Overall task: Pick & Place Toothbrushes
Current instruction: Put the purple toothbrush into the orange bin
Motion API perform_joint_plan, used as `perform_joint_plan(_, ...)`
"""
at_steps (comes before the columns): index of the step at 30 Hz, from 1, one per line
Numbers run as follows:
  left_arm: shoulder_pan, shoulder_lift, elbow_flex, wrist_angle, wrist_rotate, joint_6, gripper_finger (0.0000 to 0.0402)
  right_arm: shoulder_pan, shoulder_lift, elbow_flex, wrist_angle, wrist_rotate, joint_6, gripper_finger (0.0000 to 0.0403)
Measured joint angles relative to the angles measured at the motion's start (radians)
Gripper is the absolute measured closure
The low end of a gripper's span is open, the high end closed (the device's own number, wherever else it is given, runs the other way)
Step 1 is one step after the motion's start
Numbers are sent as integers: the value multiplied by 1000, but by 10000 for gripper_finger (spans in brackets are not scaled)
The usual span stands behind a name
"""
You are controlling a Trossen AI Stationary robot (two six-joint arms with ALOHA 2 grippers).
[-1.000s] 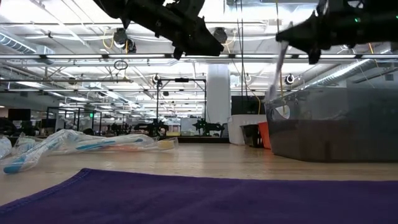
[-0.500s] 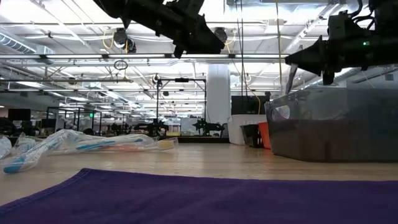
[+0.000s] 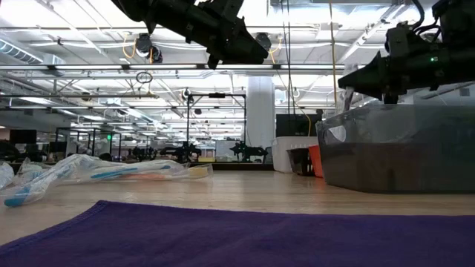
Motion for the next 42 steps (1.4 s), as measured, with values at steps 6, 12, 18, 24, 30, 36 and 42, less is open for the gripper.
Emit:
perform_joint_plan(6, 0, 0, 0, 0, 0, 3, 286, 0, 10, -1, 0, -4, -14, 319)
perform_joint_plan(12, 0, 0, 0, 0, 0, 5, 286, 0, 1, -1, 1, -1, -87, 252)
perform_joint_plan(18, 0, 0, 0, -2, 0, 5, 286, 0, -43, -1, 41, 0, -174, 206)
perform_joint_plan(24, 0, 0, 0, -8, 0, 4, 286, 0, -102, -1, 100, 1, -273, 204)
perform_joint_plan(30, 0, 0, 0, -68, 0, 3, 286, 0, -139, 21, 104, 0, -303, 212)
perform_joint_plan(36, 5, -31, 2, -302, -14, -1, 286, 0, -137, 54, 73, -116, -243, 213)
perform_joint_plan(42, 16, -50, 0, -635, -92, -18, 286, 0, -104, 57, 69, -236, -151, 213)
